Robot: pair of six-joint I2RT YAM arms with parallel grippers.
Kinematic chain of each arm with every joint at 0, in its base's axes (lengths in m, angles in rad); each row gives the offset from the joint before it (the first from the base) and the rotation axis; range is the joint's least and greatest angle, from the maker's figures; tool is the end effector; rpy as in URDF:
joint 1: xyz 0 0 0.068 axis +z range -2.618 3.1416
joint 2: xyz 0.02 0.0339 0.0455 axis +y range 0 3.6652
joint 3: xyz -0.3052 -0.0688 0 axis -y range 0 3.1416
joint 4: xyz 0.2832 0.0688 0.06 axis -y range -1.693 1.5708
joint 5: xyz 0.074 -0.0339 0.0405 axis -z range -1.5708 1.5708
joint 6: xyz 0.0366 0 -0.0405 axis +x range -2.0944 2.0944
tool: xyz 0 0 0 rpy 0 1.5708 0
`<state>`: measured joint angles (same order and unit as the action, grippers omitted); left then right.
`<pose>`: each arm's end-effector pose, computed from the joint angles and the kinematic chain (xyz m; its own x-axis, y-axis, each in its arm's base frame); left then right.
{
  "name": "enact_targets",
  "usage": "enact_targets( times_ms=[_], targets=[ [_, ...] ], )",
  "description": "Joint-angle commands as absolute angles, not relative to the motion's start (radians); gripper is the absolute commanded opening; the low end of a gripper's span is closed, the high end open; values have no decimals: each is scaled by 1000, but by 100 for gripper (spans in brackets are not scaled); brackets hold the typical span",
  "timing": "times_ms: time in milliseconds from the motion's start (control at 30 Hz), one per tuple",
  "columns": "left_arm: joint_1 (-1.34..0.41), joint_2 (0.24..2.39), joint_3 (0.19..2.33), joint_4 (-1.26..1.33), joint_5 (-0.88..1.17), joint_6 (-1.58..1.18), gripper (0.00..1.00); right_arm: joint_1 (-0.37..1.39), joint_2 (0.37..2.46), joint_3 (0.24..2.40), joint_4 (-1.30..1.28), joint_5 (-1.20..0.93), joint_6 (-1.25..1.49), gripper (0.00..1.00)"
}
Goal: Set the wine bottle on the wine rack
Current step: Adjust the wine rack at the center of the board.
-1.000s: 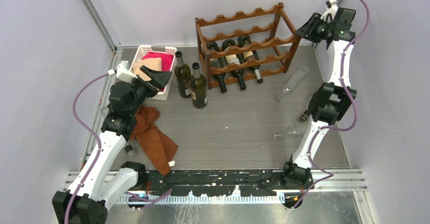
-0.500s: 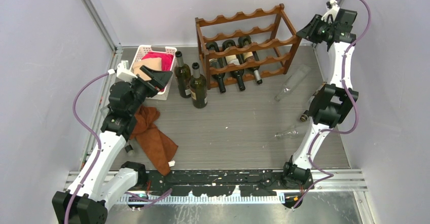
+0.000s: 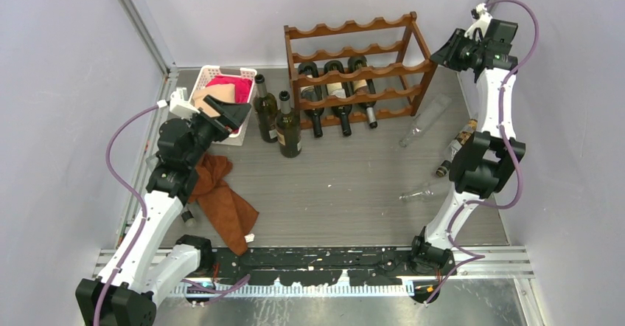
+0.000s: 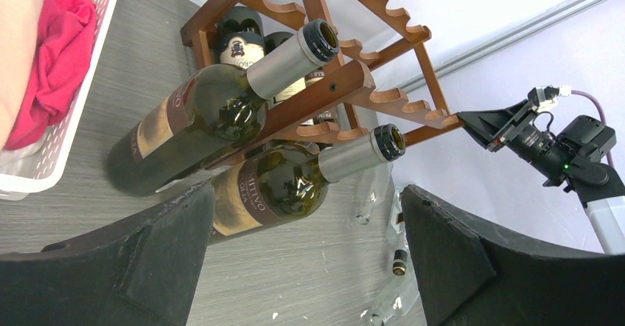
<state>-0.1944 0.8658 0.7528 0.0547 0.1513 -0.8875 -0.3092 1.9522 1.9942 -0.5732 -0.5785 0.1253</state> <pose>0.2152 -0.0480 0.3672 -0.2987 -0.7225 -0.6235 0.1694 0.6028 -0.7797 0.4864 -0.1344 0.4156 -0.5030 0.2705 -0.8208 -0.1325 0.9144 0.3826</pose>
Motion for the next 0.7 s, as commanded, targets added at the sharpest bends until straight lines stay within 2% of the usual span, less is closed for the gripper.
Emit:
enact_targets(
  times_ms=[0, 367, 667],
  targets=[
    [-190, 854, 815, 114, 172, -883, 95, -274, 1815, 1922, -584, -631, 132, 12],
    [-190, 876, 881, 73, 223, -823, 90, -270, 1726, 1803, -586, -629, 144, 13],
    [-191, 897, 941, 60, 373, -750, 88, -267, 1633, 1702, -596, -653, 155, 13]
  ],
)
